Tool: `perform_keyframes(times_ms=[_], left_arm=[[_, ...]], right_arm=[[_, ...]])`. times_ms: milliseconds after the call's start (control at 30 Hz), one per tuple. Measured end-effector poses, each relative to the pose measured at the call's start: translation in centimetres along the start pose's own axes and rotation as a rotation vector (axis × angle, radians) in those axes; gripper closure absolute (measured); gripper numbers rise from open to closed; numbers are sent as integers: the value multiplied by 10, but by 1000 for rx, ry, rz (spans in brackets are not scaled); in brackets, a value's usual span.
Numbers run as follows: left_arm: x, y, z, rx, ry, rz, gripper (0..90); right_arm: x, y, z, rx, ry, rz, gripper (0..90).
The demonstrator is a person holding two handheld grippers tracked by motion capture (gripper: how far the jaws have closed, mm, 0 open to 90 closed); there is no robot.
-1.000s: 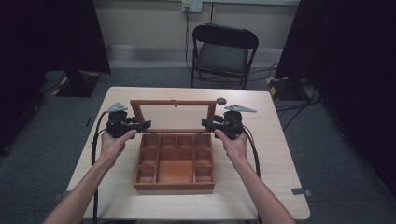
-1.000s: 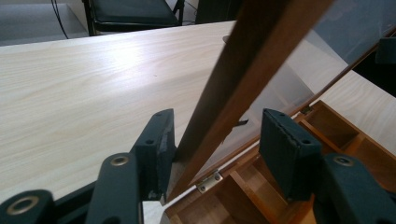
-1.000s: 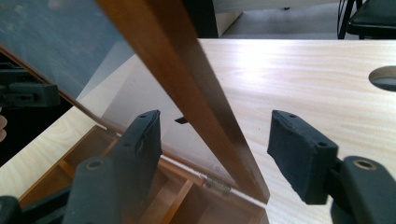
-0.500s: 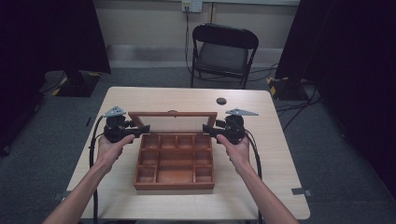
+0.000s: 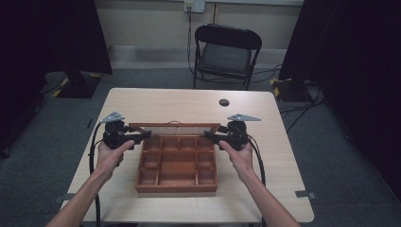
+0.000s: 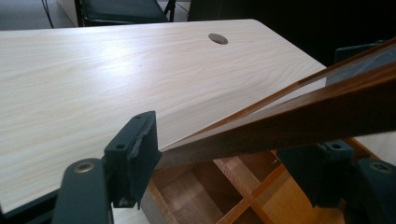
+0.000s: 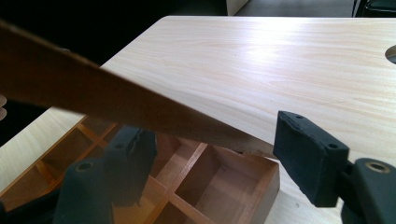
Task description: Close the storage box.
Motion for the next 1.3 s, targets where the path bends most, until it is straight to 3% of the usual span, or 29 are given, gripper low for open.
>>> perform_keyframes(times_ms=[167,333,600,833,967,1133,1300], left_arm=[[4,2,1,12,0,-19,251],[3,0,3,3,2,-2,196],[3,0,2,-9,9,6,182],[3,0,1,-12,7,7,182],[4,0,-3,27,-16,-7,182],[9,-2,-6,-24,-5,9,180],[13,-7,-10,-12,-16,18,180]], right_arm=[[8,3,-4,4,-3,-6,278],[17,-1,-10,7,-10,1,279],[21,-4,-13,17,0,18,291],[32,-5,-15,15,-22,14,304],[39,-6,-21,2,-42,10,327],[45,-4,-21,-1,-48,9,327],[51,3,-23,-13,-51,-13,328]])
Point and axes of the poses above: each handheld gripper's, and its own axes: x roughly backward along the jaws, y roughly out of its top, z roughly to its left, the point moved 7 cm from there along -x, roughly forward along the jaws, and after that the axes turned 7 degrees about x, right-handed, at the moved point
